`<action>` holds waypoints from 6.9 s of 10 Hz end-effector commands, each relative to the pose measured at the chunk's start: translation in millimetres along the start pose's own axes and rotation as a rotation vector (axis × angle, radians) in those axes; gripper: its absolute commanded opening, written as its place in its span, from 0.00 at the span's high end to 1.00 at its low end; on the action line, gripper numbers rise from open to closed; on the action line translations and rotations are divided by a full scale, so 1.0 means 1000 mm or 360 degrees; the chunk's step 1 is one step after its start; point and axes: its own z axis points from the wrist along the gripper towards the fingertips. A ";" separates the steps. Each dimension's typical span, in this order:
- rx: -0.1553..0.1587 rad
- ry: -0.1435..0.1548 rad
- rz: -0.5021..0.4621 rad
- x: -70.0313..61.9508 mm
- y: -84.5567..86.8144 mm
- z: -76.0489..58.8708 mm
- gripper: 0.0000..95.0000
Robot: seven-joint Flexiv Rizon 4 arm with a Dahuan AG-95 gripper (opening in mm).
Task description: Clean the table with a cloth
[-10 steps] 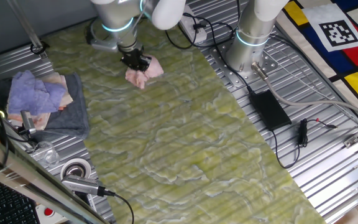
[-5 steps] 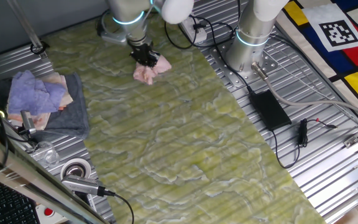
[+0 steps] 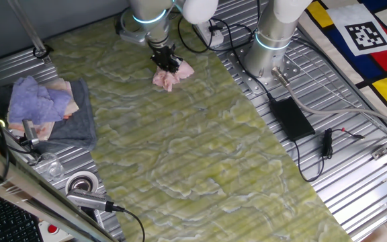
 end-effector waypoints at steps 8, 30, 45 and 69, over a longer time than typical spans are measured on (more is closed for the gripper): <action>-0.0024 -0.0016 0.0085 -0.001 0.020 0.004 1.00; 0.0031 -0.0008 -0.0114 -0.097 -0.051 -0.024 1.00; 0.0049 -0.0013 0.0269 -0.096 -0.064 -0.027 1.00; 0.0106 0.0092 -0.0141 0.027 -0.119 -0.027 1.00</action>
